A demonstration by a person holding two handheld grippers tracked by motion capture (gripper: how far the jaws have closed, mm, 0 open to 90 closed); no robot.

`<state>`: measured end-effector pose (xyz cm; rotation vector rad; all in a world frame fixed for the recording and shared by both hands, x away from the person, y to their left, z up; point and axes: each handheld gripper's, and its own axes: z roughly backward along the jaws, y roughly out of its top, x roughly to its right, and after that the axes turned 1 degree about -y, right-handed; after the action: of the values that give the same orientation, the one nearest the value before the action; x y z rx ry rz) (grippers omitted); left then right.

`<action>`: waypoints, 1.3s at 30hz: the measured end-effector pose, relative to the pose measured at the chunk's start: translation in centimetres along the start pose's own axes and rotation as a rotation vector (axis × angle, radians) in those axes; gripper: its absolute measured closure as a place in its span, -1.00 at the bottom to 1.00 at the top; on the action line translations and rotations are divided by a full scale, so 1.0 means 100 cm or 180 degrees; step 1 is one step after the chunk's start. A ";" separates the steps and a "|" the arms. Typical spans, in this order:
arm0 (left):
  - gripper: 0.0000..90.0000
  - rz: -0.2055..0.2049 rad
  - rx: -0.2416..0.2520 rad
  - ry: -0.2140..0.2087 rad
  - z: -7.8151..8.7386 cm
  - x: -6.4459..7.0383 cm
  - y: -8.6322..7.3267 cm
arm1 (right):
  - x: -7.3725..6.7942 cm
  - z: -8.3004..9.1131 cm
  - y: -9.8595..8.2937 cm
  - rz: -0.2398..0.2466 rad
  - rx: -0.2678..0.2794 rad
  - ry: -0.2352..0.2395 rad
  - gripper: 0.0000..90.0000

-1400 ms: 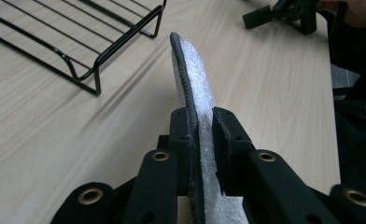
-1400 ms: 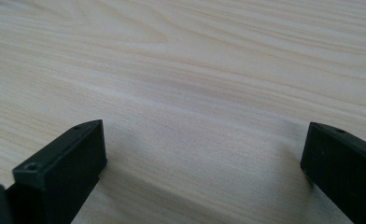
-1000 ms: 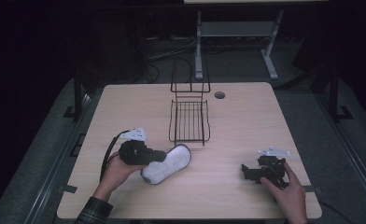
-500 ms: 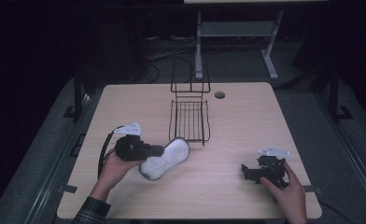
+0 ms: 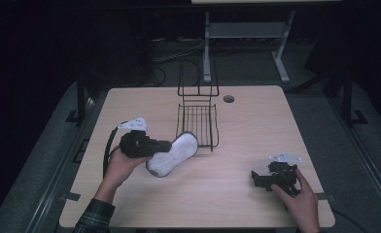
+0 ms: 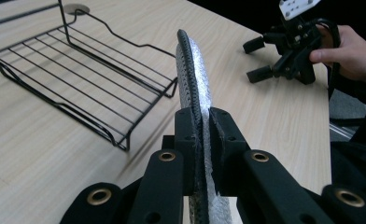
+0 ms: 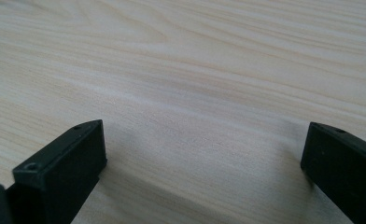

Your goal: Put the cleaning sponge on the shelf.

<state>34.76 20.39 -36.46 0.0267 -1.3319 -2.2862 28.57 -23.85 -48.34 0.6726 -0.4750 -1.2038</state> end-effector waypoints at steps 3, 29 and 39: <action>0.82 0.0008 0.0033 0.0030 0.000 -0.004 0.004 | 0.000 0.000 0.000 0.0005 0.0003 -0.0002 -1.00; 0.82 0.0154 0.0168 0.0201 -0.023 -0.050 0.034 | 0.000 0.000 0.000 -0.0001 0.0002 -0.0008 -1.00; 0.82 0.0290 0.0266 0.0199 -0.038 -0.069 0.041 | 0.000 0.000 0.000 -0.0002 0.0001 -0.0008 -1.00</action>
<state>43.39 18.58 -36.60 0.0637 -1.3673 -2.1362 28.58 -23.85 -48.35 0.6718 -0.4771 -1.2054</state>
